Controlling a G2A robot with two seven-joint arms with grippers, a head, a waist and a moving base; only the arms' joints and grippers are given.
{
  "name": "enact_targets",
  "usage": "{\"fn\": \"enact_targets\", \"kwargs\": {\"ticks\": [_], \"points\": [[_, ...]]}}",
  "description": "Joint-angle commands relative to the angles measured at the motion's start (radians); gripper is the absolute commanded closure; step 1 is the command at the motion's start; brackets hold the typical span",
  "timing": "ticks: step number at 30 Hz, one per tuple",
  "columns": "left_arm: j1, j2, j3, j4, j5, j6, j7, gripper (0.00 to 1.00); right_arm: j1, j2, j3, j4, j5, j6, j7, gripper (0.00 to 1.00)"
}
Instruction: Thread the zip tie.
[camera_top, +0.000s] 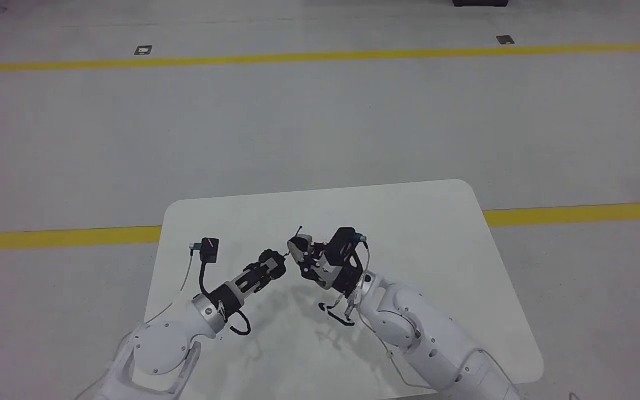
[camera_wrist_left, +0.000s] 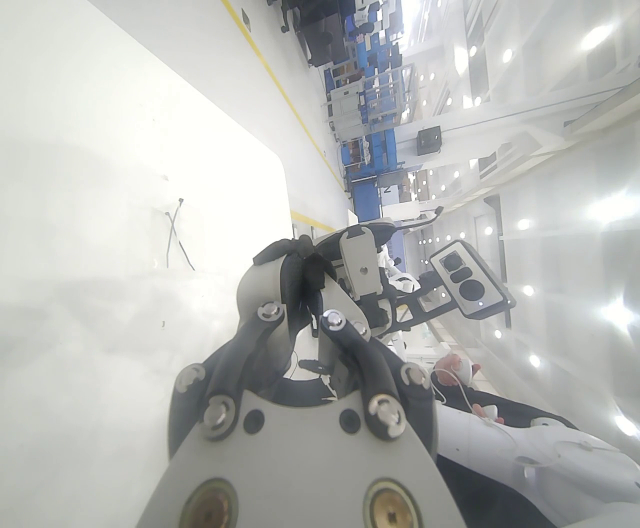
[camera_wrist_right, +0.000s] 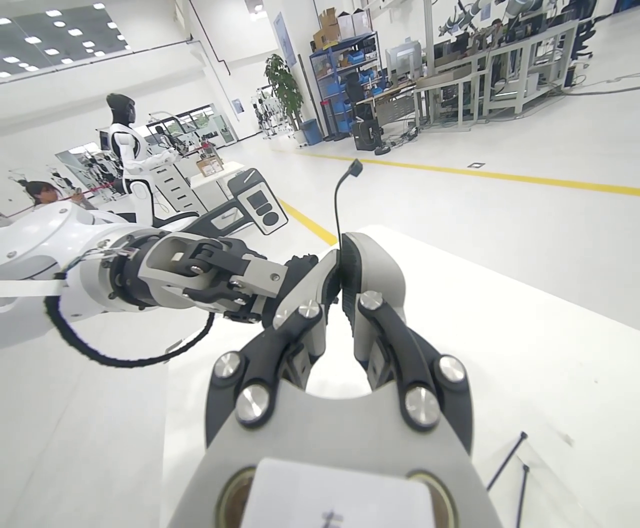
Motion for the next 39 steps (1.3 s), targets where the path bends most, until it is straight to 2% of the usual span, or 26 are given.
{"fn": "enact_targets", "kwargs": {"ticks": [1, 19, 39], "points": [[0.0, 0.0, 0.0, 0.0, 0.0, 0.0, 0.0, 1.0, 0.004, 0.001, -0.003, 0.003, 0.002, 0.0, -0.002, 1.0], [0.0, 0.0, 0.0, 0.0, 0.0, 0.0, 0.0, 1.0, 0.031, -0.004, -0.022, 0.032, 0.012, 0.0, 0.003, 1.0], [0.0, 0.0, 0.0, 0.0, 0.0, 0.0, 0.0, 1.0, 0.028, -0.012, -0.013, 0.036, 0.014, 0.0, 0.003, 1.0]]}}
